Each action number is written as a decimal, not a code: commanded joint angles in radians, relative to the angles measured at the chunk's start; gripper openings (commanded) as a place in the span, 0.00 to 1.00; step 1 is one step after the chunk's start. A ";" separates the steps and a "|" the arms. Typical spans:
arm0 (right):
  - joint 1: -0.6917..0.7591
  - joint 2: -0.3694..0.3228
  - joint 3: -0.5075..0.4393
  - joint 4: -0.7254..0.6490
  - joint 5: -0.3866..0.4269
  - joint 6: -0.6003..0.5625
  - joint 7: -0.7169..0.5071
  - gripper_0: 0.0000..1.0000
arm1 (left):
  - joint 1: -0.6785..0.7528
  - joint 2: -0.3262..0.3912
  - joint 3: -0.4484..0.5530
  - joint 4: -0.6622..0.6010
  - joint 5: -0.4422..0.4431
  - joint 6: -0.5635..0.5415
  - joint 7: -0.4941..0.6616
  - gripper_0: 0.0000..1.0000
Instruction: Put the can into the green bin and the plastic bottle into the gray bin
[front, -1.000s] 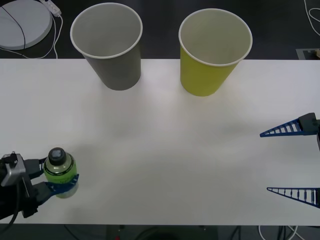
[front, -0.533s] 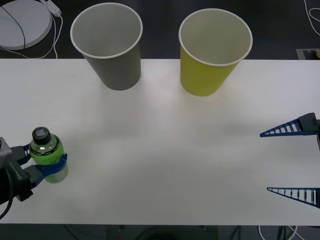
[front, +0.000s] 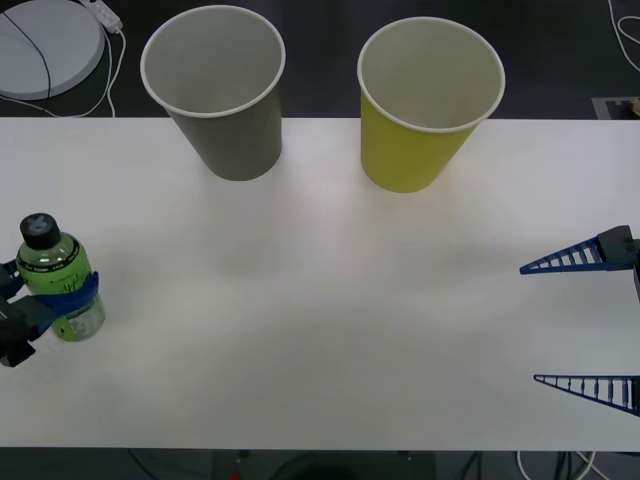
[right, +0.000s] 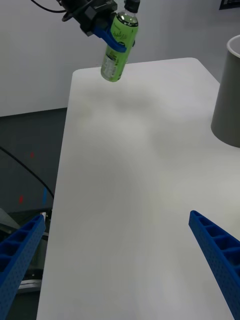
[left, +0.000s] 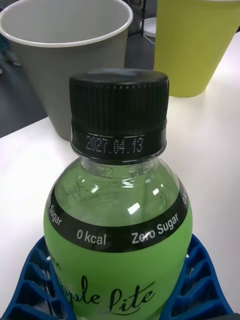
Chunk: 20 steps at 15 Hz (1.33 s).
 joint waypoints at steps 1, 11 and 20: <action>0.000 0.000 0.000 0.000 0.000 0.000 0.000 1.00 | -0.009 0.035 0.060 0.000 -0.022 -0.062 0.082 0.00; 0.000 0.000 0.000 0.000 0.000 0.000 0.000 1.00 | -0.121 0.081 0.244 0.002 -0.185 -0.273 0.395 0.00; 0.000 0.000 0.000 0.000 0.000 0.000 0.000 1.00 | -0.376 0.248 0.250 0.224 -0.173 -0.486 0.405 0.00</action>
